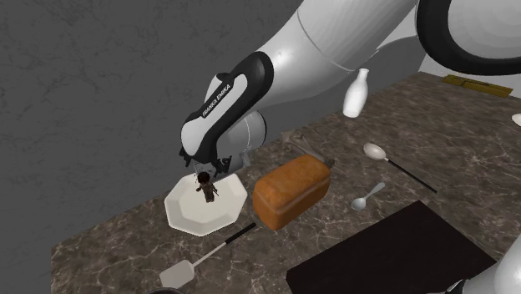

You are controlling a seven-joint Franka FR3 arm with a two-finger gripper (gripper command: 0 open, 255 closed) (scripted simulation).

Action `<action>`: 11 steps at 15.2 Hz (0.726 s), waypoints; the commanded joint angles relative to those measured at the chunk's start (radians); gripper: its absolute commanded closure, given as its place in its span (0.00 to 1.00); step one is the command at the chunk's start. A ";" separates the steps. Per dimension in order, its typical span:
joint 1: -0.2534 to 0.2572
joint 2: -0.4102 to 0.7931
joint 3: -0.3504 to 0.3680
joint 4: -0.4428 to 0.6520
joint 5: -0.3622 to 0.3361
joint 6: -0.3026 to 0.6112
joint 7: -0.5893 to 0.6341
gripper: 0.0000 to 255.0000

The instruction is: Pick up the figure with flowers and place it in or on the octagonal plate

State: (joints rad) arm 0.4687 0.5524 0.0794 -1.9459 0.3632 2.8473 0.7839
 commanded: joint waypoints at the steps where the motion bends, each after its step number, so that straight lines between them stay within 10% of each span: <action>1: -0.001 -0.057 -0.005 -0.036 -0.002 -0.021 0.003 0.00; 11: -0.003 -0.119 -0.011 -0.071 -0.006 -0.050 0.007 0.00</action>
